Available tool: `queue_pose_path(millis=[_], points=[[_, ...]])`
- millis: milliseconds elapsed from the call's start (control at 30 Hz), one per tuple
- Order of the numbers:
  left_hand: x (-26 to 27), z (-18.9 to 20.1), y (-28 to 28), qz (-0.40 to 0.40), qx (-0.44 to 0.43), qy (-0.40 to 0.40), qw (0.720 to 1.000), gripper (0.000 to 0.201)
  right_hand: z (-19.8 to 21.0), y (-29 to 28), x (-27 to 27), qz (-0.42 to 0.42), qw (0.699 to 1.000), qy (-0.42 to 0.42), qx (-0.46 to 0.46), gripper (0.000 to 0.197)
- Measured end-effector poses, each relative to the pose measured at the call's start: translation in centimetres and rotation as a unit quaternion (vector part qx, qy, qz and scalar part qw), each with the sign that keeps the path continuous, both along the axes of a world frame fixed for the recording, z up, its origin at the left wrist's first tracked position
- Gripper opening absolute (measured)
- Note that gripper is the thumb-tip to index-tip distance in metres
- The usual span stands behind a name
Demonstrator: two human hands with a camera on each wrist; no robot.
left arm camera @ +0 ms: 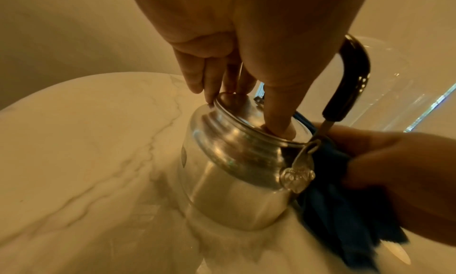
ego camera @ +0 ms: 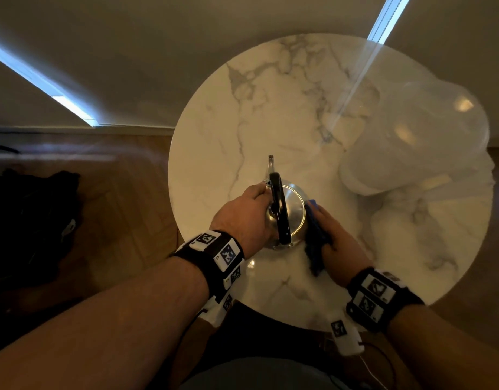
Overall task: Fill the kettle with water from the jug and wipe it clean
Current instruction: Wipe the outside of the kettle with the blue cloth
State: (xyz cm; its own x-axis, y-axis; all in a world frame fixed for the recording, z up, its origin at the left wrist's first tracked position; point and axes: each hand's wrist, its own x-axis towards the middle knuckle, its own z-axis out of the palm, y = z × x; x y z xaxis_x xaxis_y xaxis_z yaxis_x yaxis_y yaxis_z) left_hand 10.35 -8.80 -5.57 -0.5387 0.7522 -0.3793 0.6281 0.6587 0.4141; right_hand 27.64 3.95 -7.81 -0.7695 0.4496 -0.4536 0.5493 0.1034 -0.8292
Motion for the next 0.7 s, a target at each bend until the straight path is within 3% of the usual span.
queue_pose_path(millis=[133, 267, 333, 433, 500, 600, 700], points=[[0.2, 0.2, 0.2, 0.010, -0.009, -0.001, 1.000, 0.053, -0.6, 1.7, -1.6, 0.032, 0.999, 0.000, 0.030, 0.096], [0.3, 0.4, 0.3, 0.015, -0.021, -0.003, 1.000, 0.058, 0.4, 3.6, -7.4, 0.060, 0.997, 0.049, 0.009, 0.033], [0.3, 0.5, 0.4, 0.019, -0.020, -0.001, 1.000, 0.059, 0.9, 3.6, -7.4, 0.079, 0.996, 0.034, 0.018, 0.037], [0.3, 0.4, 0.3, 0.025, -0.018, -0.001, 1.000, 0.061, 1.2, 4.0, -4.1, 0.097, 0.994, -0.008, 0.041, 0.073], [0.3, 0.2, 0.3, 0.028, -0.016, -0.006, 0.999, 0.061, 1.1, 3.8, -2.1, 0.087, 0.995, -0.024, 0.040, 0.086], [0.3, 0.3, 0.3, 0.023, -0.010, -0.005, 1.000, 0.060, 0.1, 4.6, -2.7, 0.090, 0.994, -0.050, 0.035, 0.081], [0.5, 0.4, 0.3, 0.021, -0.005, 0.001, 1.000, 0.056, -1.2, 6.3, -6.2, 0.092, 0.992, -0.072, 0.039, 0.051]])
